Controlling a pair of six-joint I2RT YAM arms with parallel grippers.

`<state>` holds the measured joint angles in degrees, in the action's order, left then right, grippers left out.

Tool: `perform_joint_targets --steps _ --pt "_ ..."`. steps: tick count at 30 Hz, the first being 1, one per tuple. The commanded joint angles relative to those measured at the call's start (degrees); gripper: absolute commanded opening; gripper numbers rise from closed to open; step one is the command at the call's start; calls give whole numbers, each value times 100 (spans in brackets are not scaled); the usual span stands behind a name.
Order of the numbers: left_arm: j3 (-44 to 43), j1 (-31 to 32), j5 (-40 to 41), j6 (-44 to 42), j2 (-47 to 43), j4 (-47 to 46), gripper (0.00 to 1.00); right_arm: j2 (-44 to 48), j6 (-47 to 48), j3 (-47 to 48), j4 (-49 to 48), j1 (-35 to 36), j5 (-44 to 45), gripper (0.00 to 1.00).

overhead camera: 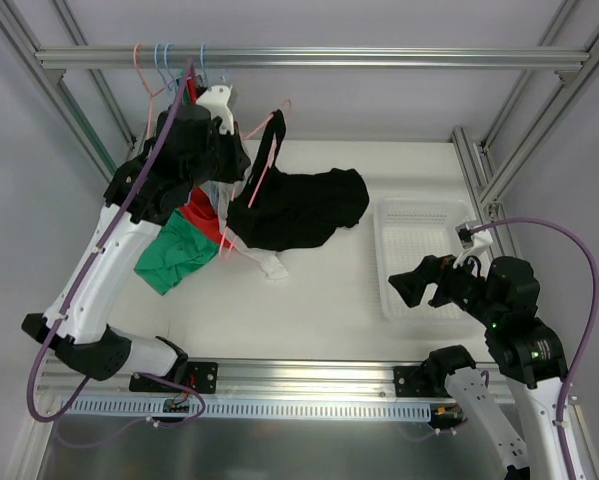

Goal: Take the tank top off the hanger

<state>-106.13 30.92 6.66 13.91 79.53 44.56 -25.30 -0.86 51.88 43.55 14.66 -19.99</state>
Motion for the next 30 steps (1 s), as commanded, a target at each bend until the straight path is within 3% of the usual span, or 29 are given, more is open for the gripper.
perform_joint_targets --steps 1,4,7,13,17,22,24,26,28,30 --pt "723 177 -603 94 -681 -386 0 -150 -89 -125 -880 -24 -645 99" --pt "1486 441 -1279 146 -1131 -430 0 -361 -229 -213 -1479 -24 -1523 100" --pt "2373 775 -1921 392 -1955 -640 0 -1123 -510 -143 -2444 194 -1763 98" --pt "3483 1486 -2098 841 -2660 -755 0 -2539 15 788 -2789 1616 -473 85" --pt "3687 1751 -1984 973 -2872 -790 0 -3340 297 1175 -3028 2216 222 76" --pt "3705 1795 -1940 1035 -3022 -808 0 -3929 412 1404 -3063 2735 557 57" --pt "3687 1795 -1949 1035 -3057 -808 0 -3974 412 1378 -3072 2771 645 44" --pt "3669 1795 -1958 1026 -3101 -808 0 -3930 403 1290 -3107 2797 750 19" --pt "3669 1795 -1975 1026 -3136 -808 0 -3851 403 1229 -3107 2797 899 15" --pt "3660 1795 -2062 1017 -3145 -817 0 -3693 394 1176 -3116 2797 1197 0"
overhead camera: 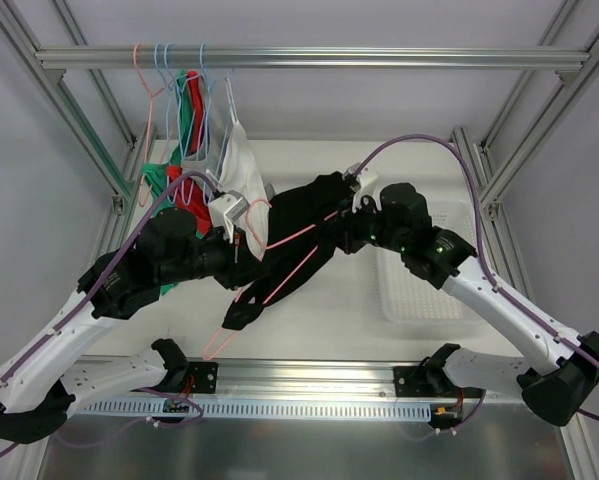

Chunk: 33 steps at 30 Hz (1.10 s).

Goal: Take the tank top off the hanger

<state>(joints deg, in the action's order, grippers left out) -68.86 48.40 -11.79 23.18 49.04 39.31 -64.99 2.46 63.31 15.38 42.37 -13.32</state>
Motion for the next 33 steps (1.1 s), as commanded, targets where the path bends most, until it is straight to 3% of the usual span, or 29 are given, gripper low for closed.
perform_joint_targets --steps 1,5,8,10,13,17,20,24,29,31,33 --pt "-57 46 -253 90 -105 -284 0 329 62 24 -290 17 663 0" --pt "57 46 -603 12 -96 -284 0 619 71 163 -1 -53 2161 0" --pt "57 55 -965 -50 -96 -292 0 576 -35 699 763 -588 3165 0" --pt "-136 82 -983 -85 -157 -327 0 383 -105 1032 1237 -1139 3222 0" --pt "-330 125 -1115 -217 -489 -791 0 381 -88 1280 1416 -1389 2302 0" --pt "-93 134 -1018 -165 -790 -2659 0 689 -184 1683 1178 -1398 -322 0" --pt "214 143 -1044 -200 -694 -3804 0 865 -298 2061 1178 -1398 -959 0" --pt "847 169 -598 -498 -439 -6227 0 1111 -614 1897 1169 -1389 -1216 0" --pt "734 178 141 -964 448 -7523 0 1716 -1160 562 397 -759 -2112 0" --pt "568 178 325 -1043 869 -7832 0 1901 -1090 -18 404 -187 -1974 0" --pt "137 178 484 -1175 1168 -7711 0 2218 -1020 -509 788 164 -1202 0"
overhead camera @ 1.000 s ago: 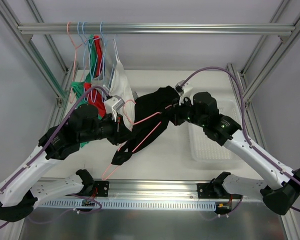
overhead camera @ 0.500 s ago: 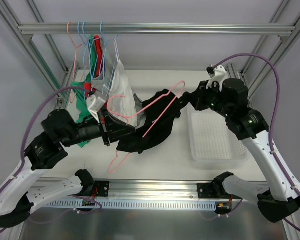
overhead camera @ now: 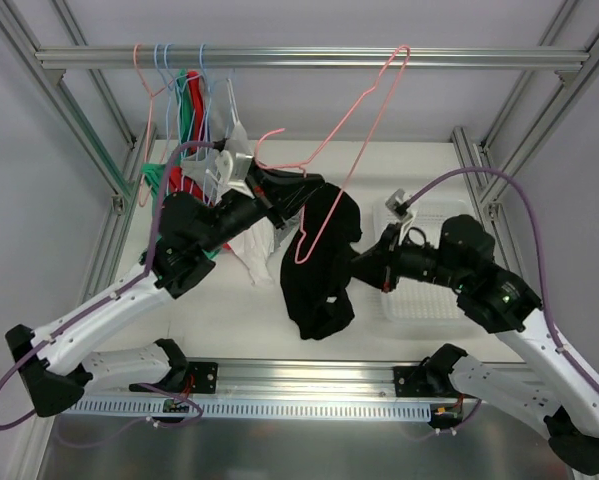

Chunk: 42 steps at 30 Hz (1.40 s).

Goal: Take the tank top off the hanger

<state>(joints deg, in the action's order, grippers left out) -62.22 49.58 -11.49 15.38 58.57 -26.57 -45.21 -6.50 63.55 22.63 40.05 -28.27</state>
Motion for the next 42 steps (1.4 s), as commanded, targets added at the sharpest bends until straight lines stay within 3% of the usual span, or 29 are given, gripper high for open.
perform_joint_targets --steps 1,5,9,10,11,12,13,14,18,20,25,28,29,34,42 --pt "-633 60 646 -456 243 -888 0 302 -114 -684 222 468 957 0" --pt "-1108 60 1683 -439 156 401 0 66 -167 -1362 330 880 1752 0" --pt "-890 60 2431 -18 -396 1854 0 -637 -246 -1521 -160 969 2676 0" --pt "-784 60 2562 200 -529 2101 0 -943 -246 -1460 -241 969 3095 8" --pt "-574 60 2781 307 -652 2347 0 -1120 -255 -1372 -268 969 3265 22" --pt "-494 60 2888 395 -862 2880 0 -1304 -246 -1267 -242 961 3388 47" --pt "-441 60 2976 509 -943 3164 0 -1541 -290 -1144 -129 961 3686 94" --pt "-414 60 3055 684 -1004 3436 0 -1596 -360 -882 12 961 3854 99" --pt "-677 60 3196 914 -874 4868 0 -1149 -431 -748 496 961 4452 99" --pt "-913 60 3196 897 -698 5151 0 -781 -396 -669 706 952 4716 99" --pt "-1968 60 3450 530 513 5907 0 -226 -246 -501 1103 943 4683 99" --pt "-3425 34 3714 142 1690 6241 0 -23 -193 -466 1269 943 4646 100" --pt "-4325 -1 3924 -94 2006 6495 0 21 -185 -475 1340 943 4664 100" --pt "-7078 -475 3715 -351 3950 7041 0 389 -158 -650 1490 943 4655 100" --pt "-8464 -1065 2846 -157 5313 6868 0 698 -167 -774 1490 934 4418 99"
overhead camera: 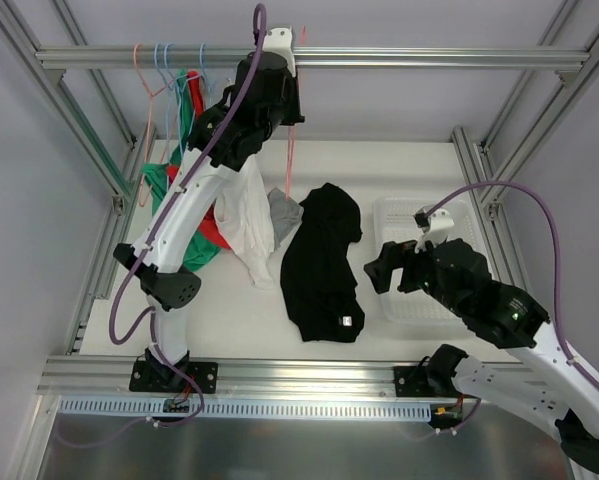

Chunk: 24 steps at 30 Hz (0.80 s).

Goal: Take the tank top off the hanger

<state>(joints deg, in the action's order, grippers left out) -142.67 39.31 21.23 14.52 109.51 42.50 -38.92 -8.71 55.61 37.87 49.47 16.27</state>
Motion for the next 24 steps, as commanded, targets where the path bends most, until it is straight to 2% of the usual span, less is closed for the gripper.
perform_joint_targets --steps 1,6,12,15,19,21,24 --pt "-454 -46 -453 -151 280 -240 0 68 71 11 -25 -8 -97 99" --pt "-280 -143 -647 -117 431 -392 0 -28 124 -208 -139 -17 -168 100" --pt "652 -134 -840 -2 150 -383 0 -326 378 -420 -482 -17 -440 99" --pt "1021 -125 -831 94 -70 -392 0 -826 633 -376 -640 -34 -459 99" --pt "1320 -81 -726 147 -430 -392 6 -2020 818 -16 -675 -122 -599 100" --pt "1321 -90 -665 78 -545 -392 0 -2338 827 142 -824 -183 -721 99" --pt "1137 -178 -812 7 -484 -383 0 -2752 774 248 -1114 -228 -1038 99"
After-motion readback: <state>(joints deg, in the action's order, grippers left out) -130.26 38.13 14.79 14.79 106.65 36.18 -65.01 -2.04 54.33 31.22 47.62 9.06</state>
